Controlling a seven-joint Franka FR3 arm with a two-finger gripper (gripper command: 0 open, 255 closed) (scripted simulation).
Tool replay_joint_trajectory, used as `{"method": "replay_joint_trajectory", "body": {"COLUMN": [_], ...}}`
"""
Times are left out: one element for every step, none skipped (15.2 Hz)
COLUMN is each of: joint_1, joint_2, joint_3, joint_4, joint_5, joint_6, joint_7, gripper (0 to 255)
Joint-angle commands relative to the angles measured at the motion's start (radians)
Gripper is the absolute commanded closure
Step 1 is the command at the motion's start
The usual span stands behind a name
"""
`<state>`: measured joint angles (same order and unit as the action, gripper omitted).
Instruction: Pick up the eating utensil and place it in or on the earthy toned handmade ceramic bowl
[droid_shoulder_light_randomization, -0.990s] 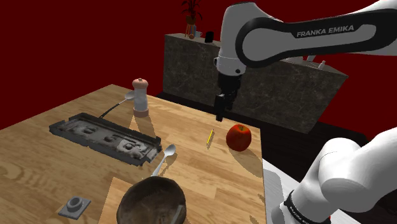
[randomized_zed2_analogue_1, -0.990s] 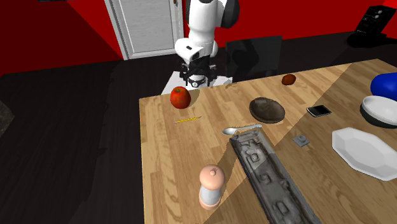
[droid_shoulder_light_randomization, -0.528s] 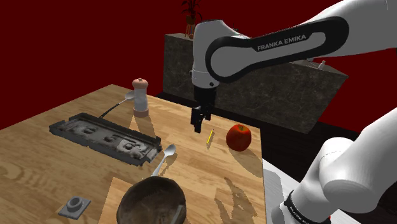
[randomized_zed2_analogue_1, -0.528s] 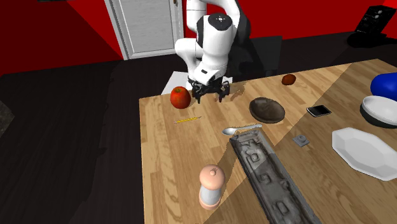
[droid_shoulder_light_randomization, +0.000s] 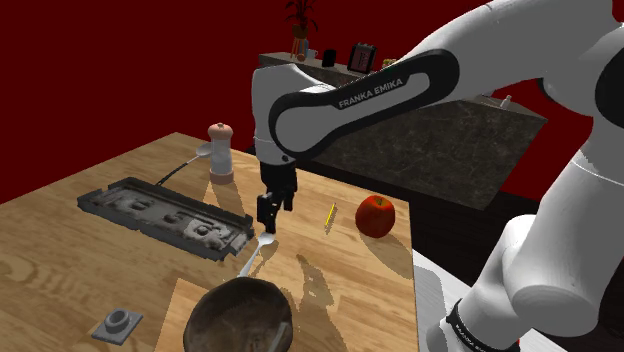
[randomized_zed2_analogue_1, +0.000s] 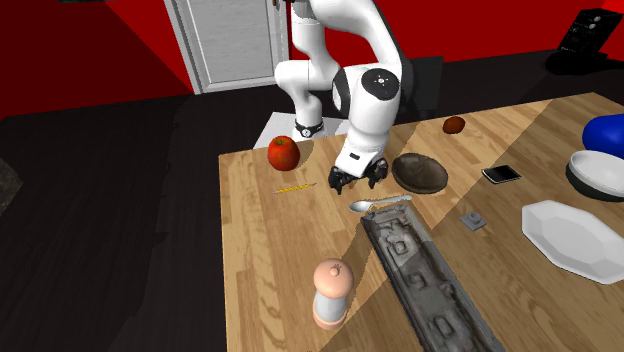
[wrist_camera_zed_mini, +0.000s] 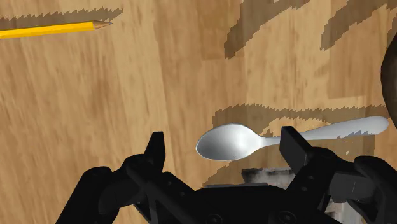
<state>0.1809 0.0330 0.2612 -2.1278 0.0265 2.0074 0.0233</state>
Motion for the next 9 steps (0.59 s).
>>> {"method": "replay_joint_trajectory", "body": {"joint_1": [0.007,0.008,0.008,0.009,0.009,0.009,0.010,0.011,0.011], "joint_2": [0.048,0.052,0.056,0.061,0.066,0.070,0.076,0.084,0.084], "joint_3": [0.007,0.007,0.007,0.007,0.007,0.007,0.007,0.007,0.007], "joint_4": [0.029,0.020,0.011,0.002,-0.007,-0.015,-0.023,-0.036,-0.036], "joint_5": [-0.004,-0.005,-0.006,-0.007,-0.009,-0.010,-0.011,-0.014,-0.013], "joint_6": [0.014,0.028,0.041,0.054,0.067,0.081,0.094,0.115,0.115], "joint_7": [-0.001,-0.001,0.000,0.001,0.002,0.003,0.004,0.006,0.006], "gripper": [0,0,0,0,0,0,0,0,0]}}
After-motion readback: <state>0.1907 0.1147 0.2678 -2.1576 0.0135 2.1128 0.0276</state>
